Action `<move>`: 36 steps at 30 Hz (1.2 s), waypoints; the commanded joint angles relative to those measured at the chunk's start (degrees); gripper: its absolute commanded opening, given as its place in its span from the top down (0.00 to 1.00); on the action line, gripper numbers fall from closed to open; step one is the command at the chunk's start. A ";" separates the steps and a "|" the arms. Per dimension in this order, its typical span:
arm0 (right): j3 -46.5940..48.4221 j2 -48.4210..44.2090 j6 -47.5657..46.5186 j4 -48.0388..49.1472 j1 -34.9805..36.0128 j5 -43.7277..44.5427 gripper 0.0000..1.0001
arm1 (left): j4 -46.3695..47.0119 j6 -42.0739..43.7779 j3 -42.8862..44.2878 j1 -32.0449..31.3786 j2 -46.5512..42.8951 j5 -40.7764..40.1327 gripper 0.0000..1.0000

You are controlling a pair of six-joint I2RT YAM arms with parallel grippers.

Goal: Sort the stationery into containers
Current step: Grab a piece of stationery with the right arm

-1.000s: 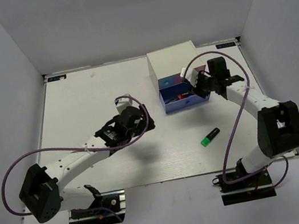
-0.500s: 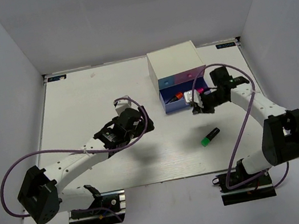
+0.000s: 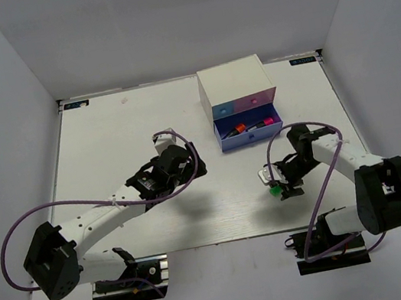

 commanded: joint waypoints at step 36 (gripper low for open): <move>11.72 1.40 32.26 33.33 0.97 1.65 0.93 | 0.00 -0.86 -1.38 -0.23 -1.43 0.07 0.00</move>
